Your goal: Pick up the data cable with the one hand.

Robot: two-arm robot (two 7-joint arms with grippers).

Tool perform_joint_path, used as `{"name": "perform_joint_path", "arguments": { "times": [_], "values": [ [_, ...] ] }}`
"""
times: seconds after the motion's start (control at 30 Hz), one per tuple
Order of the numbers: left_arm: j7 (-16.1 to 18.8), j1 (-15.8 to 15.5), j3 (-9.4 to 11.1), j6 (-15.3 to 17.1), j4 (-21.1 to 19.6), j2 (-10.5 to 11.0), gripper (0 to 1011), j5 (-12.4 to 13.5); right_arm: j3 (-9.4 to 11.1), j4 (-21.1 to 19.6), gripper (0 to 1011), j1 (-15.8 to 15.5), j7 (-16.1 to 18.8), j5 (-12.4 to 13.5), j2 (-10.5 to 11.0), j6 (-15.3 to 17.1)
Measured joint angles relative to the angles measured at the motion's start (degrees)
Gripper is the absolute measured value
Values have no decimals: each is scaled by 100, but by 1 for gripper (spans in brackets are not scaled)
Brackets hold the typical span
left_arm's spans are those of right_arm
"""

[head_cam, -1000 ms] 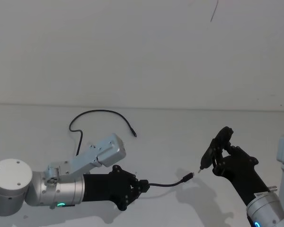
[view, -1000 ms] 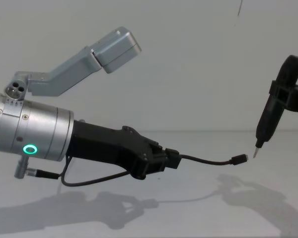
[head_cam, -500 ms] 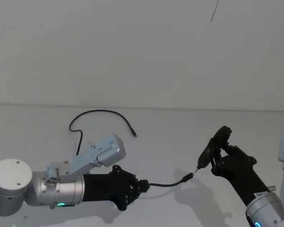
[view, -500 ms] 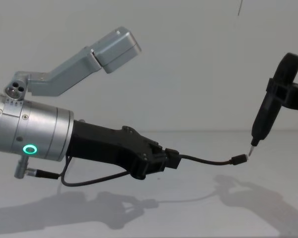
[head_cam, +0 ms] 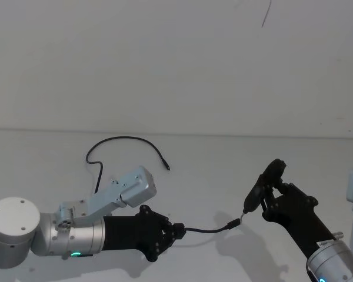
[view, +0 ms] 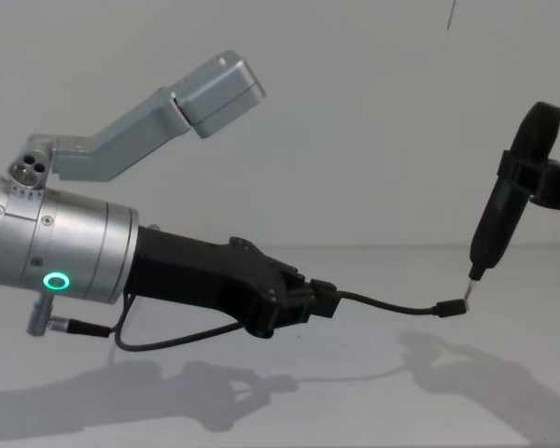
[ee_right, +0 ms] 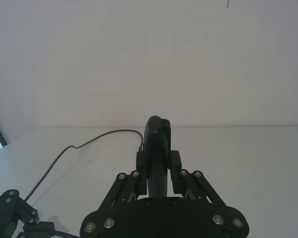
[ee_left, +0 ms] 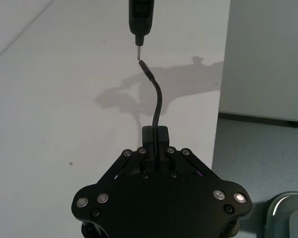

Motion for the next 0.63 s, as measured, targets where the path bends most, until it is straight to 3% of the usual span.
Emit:
{"name": "perform_joint_path", "arguments": {
  "times": [0.63],
  "values": [
    [0, 0, 0, 0, 0, 0, 50, 0, 60, -51, 269, -30, 23, 19, 33, 82]
  ]
}}
